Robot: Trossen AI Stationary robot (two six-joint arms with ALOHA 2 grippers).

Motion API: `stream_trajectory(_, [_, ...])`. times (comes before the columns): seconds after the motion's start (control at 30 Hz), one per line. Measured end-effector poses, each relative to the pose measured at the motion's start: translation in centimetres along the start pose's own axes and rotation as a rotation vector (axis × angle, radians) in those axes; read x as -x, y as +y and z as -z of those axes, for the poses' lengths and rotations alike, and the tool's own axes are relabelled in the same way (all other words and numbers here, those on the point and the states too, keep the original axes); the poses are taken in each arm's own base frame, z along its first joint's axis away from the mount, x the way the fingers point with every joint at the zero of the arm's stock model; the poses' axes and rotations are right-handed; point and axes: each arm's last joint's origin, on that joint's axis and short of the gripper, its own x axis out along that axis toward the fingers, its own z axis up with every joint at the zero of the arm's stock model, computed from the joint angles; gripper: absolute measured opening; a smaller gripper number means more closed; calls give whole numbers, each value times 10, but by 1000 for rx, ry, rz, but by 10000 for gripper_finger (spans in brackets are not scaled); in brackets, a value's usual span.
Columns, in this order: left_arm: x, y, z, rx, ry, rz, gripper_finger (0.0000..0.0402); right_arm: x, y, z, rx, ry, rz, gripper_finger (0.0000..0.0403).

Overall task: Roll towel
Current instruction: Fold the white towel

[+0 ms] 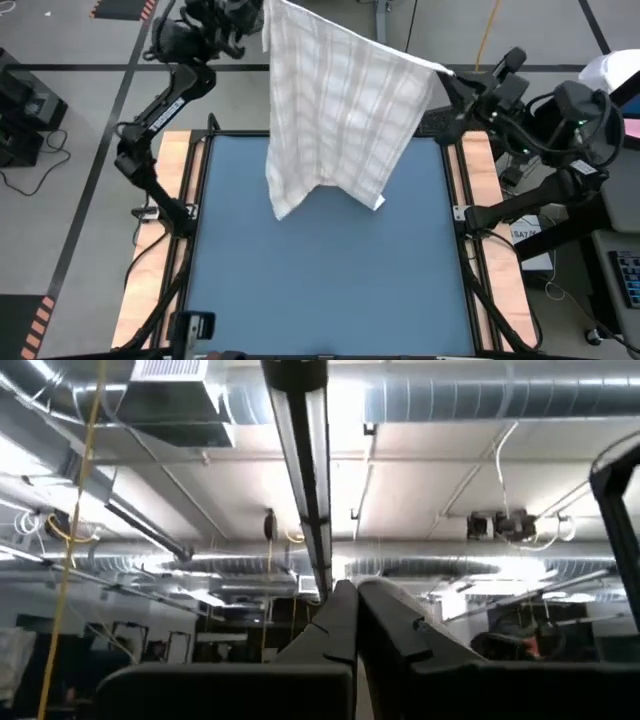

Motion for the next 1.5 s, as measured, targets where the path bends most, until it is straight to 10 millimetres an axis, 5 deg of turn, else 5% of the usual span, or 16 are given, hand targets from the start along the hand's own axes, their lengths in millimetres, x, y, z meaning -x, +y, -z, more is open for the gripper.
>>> stream_trajectory(0.27, [-12, -12, -36, -51, -77, 69, 8, -22, -7, -10, 130, -160, 179, 0])
stream_trajectory(0.5, [-20, -36, -63, -7, -38, 189, 8, -25, -9, -10, 39, -236, 112, 0])
stream_trajectory(0.83, [-17, -75, -71, 363, 434, 546, 8, 5, 8, 7, -180, 39, -183, 0])
stream_trajectory(1.03, [-18, -103, -82, 436, 460, 574, 8, 33, 3, 14, -316, 184, -303, 0])
stream_trajectory(1.2, [-22, -122, -70, 531, 528, 565, 8, 46, 3, 23, -364, 296, -364, 0])
stream_trajectory(1.5, [14, -170, 15, 344, 1093, 276, 8, 56, 23, 47, -320, 577, -436, 0])
